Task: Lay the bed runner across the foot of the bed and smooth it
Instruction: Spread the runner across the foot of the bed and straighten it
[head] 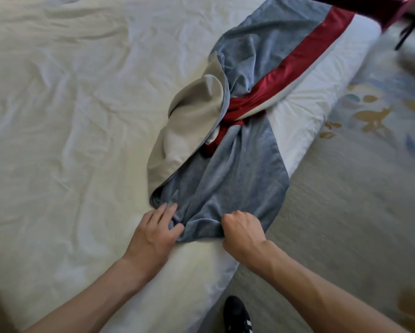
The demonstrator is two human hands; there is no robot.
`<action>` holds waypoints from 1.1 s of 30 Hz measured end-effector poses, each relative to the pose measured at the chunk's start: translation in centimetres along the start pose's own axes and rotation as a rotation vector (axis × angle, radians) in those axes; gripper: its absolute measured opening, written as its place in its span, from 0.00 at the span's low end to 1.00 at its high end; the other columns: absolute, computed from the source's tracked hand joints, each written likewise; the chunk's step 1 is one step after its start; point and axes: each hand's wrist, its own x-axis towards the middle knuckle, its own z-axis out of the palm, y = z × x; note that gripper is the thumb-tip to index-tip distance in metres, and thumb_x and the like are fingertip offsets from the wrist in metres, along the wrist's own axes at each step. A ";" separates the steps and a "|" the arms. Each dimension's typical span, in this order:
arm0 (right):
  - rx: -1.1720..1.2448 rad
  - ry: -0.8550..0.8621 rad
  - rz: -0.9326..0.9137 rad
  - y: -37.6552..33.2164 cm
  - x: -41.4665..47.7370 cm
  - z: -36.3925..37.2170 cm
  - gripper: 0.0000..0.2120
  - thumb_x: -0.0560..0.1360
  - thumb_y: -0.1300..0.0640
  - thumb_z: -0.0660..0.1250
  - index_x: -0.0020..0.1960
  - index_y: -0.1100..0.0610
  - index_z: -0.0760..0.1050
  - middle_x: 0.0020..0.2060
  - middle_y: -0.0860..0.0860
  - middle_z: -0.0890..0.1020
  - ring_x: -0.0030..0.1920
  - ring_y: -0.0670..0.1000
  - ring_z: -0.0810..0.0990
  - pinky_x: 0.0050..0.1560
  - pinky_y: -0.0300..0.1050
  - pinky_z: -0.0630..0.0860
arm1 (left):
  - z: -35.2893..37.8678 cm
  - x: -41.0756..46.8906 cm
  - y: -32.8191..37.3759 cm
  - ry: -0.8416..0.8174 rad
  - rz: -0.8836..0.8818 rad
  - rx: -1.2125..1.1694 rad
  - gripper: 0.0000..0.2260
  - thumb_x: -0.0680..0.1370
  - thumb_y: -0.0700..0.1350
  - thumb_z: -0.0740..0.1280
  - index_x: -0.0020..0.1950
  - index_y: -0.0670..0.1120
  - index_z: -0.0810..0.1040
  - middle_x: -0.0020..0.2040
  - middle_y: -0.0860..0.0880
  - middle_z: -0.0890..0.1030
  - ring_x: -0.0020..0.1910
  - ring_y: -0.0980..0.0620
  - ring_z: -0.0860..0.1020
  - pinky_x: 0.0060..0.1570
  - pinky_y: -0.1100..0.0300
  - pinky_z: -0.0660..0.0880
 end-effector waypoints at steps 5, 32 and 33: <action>0.011 -0.048 0.017 -3.8 -4.1 1.7 0.08 0.71 0.64 0.60 0.46 0.57 0.76 0.45 0.56 0.81 0.47 0.58 0.80 0.43 0.48 0.70 | -0.9 -2.7 -0.9 0.042 0.101 0.045 0.14 0.69 0.38 0.53 0.34 0.42 0.78 0.53 0.34 0.80 0.52 0.35 0.80 0.48 0.47 0.78; 0.379 -0.136 -0.190 -23.7 -8.7 6.2 0.10 0.74 0.59 0.63 0.51 0.64 0.75 0.51 0.63 0.78 0.52 0.64 0.76 0.50 0.54 0.72 | -2.9 -13.0 -10.1 -0.063 0.044 0.236 0.14 0.55 0.33 0.74 0.38 0.44 0.83 0.57 0.36 0.80 0.57 0.37 0.78 0.51 0.39 0.75; 0.385 -0.101 -0.207 -23.3 -8.6 6.4 0.11 0.75 0.56 0.62 0.51 0.64 0.75 0.51 0.62 0.78 0.52 0.63 0.76 0.49 0.54 0.71 | -2.7 -13.1 -10.0 -0.092 0.000 0.186 0.18 0.52 0.33 0.76 0.39 0.44 0.83 0.57 0.36 0.80 0.58 0.37 0.78 0.52 0.39 0.74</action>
